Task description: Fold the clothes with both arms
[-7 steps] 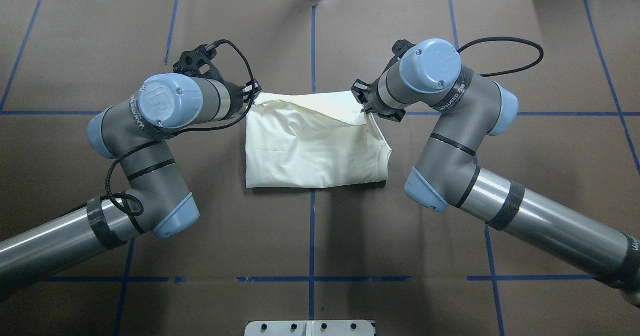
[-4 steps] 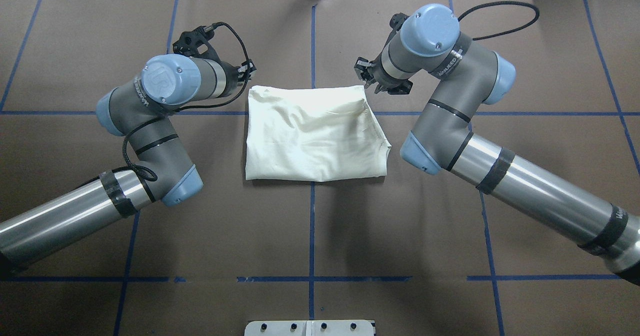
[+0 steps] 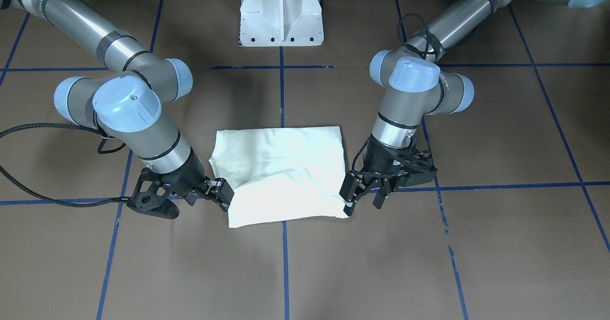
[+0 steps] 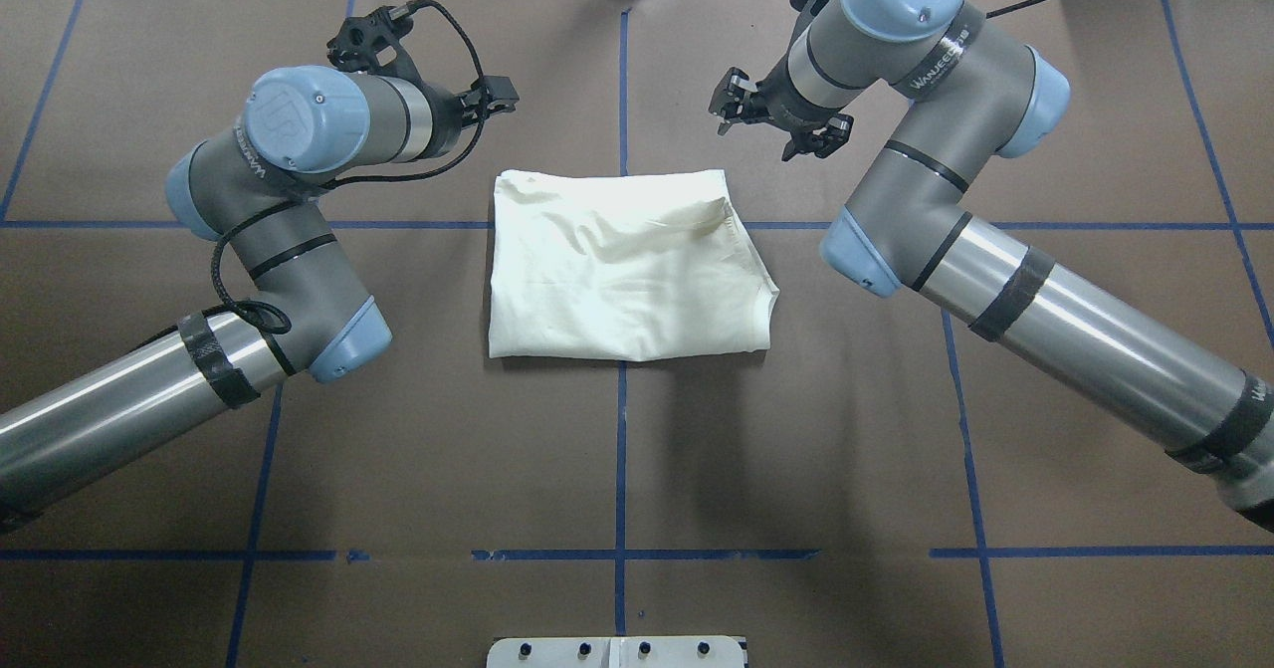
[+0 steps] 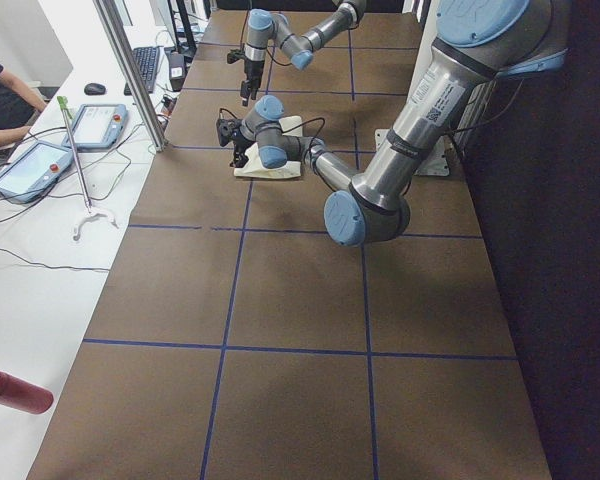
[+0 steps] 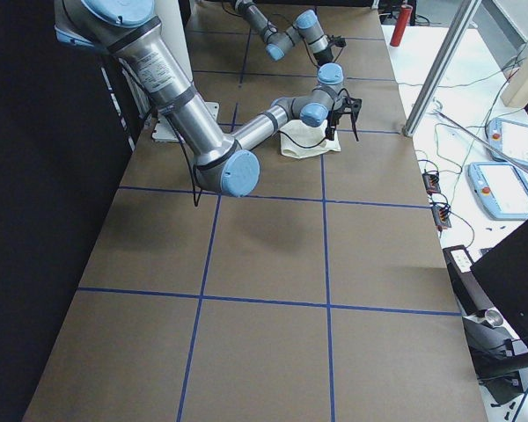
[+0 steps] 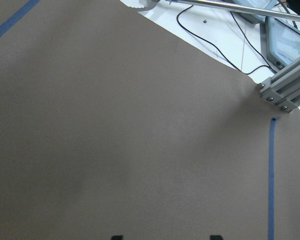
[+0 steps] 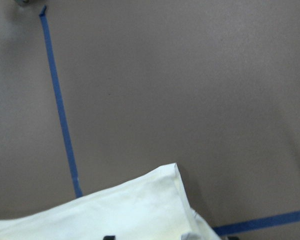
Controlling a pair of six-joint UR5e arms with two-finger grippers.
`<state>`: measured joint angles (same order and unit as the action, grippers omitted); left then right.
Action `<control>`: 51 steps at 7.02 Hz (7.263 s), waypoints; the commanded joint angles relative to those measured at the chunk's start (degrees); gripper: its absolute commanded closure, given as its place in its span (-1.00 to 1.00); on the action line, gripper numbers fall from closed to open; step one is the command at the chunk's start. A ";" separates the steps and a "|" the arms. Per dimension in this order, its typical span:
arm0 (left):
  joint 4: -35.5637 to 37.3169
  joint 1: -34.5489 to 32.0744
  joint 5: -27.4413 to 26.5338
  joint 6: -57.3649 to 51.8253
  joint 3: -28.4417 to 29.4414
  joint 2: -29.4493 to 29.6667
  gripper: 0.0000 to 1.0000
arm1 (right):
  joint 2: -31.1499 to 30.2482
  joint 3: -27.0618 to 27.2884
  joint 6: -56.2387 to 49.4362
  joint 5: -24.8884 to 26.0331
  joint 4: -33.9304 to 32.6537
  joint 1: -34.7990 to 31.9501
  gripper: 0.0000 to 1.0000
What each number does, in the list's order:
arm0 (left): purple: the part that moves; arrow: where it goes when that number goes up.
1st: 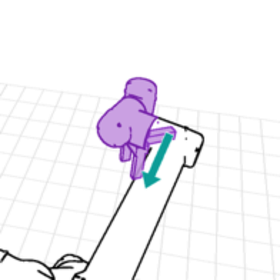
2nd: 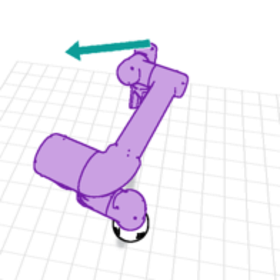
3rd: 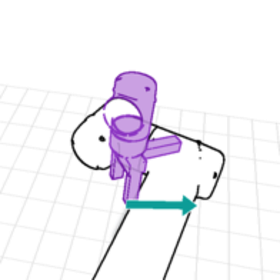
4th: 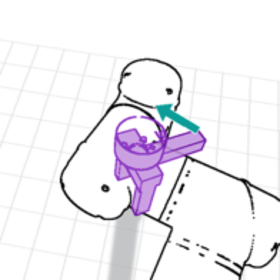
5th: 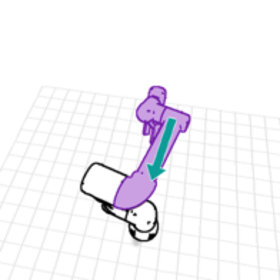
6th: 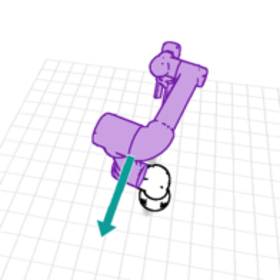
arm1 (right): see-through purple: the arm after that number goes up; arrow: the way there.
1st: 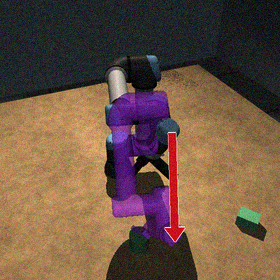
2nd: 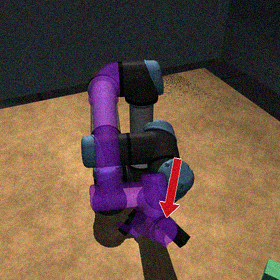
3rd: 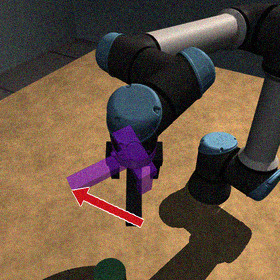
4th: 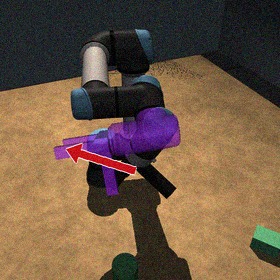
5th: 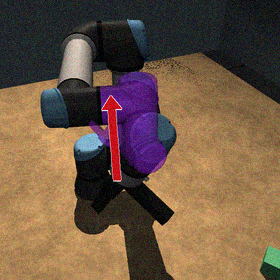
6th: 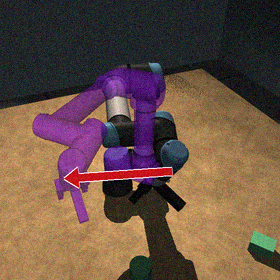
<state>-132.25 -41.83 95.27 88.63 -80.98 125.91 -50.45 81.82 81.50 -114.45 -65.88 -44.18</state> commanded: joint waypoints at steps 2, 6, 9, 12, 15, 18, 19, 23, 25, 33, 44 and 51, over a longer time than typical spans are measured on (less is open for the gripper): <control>-0.12 -0.09 1.50 -0.04 -2.96 -2.34 -1.00 | -0.88 4.14 3.39 10.27 -0.74 11.12 1.00; -0.65 0.00 1.41 -0.04 -2.35 -2.86 -1.00 | 7.30 -11.75 2.35 13.10 2.66 11.22 1.00; -0.64 0.17 1.15 -0.04 -2.08 -2.86 -1.00 | 13.79 -23.00 -4.56 11.37 4.97 4.93 1.00; -0.73 0.61 1.06 0.40 -1.64 -2.86 -1.00 | 13.80 -27.31 -11.53 8.89 4.97 -1.76 1.00; -0.65 -1.48 4.46 -8.14 -3.65 -4.44 -1.00 | 6.04 -20.53 -20.54 -1.53 4.79 -10.45 1.00; -0.03 -16.91 24.99 -30.10 -8.65 -14.86 -1.00 | -12.95 -9.78 -41.26 -18.74 4.09 -29.66 1.00; 0.14 -23.93 31.15 -39.49 -10.15 -19.78 -1.00 | -18.14 -9.06 -49.69 -23.06 3.65 -35.04 1.00; 28.67 -47.87 41.67 -84.56 -15.77 -28.52 -1.00 | -26.71 0.30 -82.14 -21.72 -19.97 -46.68 1.00; 37.13 -50.01 41.58 -91.62 -19.82 -33.96 -1.00 | -31.78 17.95 -87.46 -11.55 -41.00 -46.34 1.00; 42.24 -49.93 41.58 -86.81 -23.52 -40.30 -1.00 | -39.37 16.44 -86.86 -23.80 -35.73 -46.34 -1.00; 47.31 -49.40 36.74 -86.96 -27.38 -44.96 -1.00 | -40.25 13.72 -82.20 -14.42 -21.66 -43.72 -1.00; 49.63 -48.08 36.83 -86.88 -23.97 -42.42 -1.00 | -40.25 13.98 -82.21 -17.11 -21.22 -43.44 -1.00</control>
<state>-82.58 -89.98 132.00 1.72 -105.49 82.80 -90.76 95.77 -0.73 -130.28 -87.21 -87.63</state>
